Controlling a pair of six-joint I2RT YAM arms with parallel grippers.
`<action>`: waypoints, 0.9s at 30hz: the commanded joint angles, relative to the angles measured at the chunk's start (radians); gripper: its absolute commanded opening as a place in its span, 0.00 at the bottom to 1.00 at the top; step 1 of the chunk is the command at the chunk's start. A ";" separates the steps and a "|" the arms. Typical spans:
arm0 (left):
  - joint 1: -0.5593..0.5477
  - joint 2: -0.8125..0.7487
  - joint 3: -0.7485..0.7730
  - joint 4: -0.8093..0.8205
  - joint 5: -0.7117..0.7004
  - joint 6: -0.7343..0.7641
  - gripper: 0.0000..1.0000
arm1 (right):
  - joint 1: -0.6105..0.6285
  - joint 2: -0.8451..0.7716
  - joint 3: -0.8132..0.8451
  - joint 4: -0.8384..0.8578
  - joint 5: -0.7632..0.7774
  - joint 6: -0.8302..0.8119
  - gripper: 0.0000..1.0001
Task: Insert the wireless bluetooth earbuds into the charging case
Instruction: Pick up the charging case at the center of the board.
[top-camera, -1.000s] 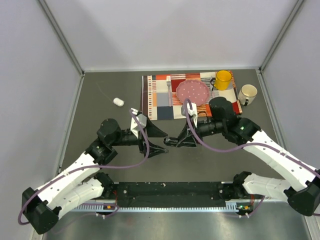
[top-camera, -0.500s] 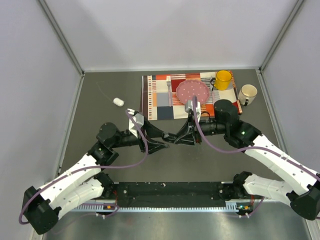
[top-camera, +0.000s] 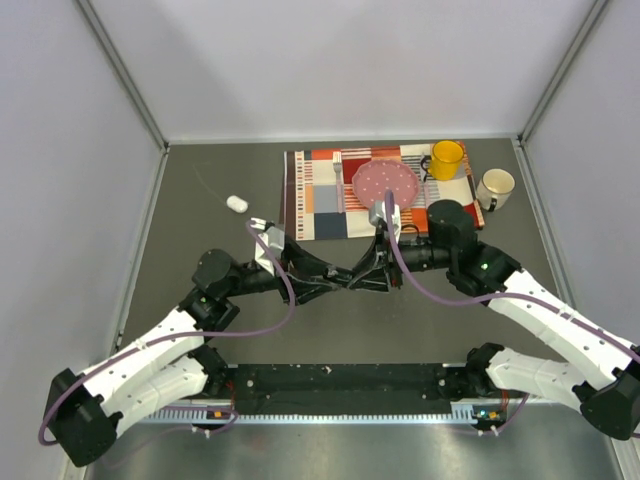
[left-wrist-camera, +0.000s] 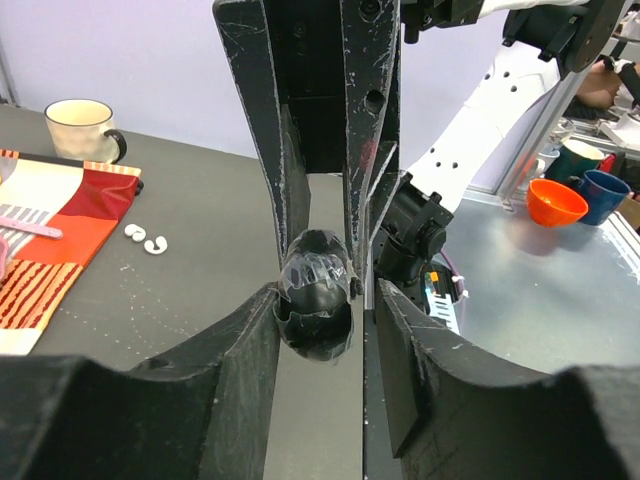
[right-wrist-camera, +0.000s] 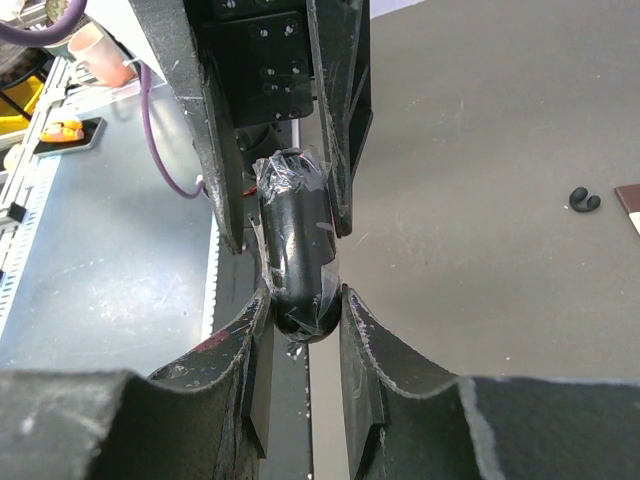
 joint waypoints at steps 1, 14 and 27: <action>-0.005 0.000 -0.001 0.043 -0.007 0.000 0.48 | -0.007 -0.017 -0.001 0.071 -0.007 0.005 0.00; -0.012 0.028 -0.014 0.107 -0.030 -0.023 0.35 | -0.007 -0.017 -0.006 0.096 -0.029 0.028 0.00; -0.021 0.054 -0.007 0.109 -0.026 -0.024 0.28 | -0.007 -0.017 -0.012 0.109 -0.029 0.037 0.00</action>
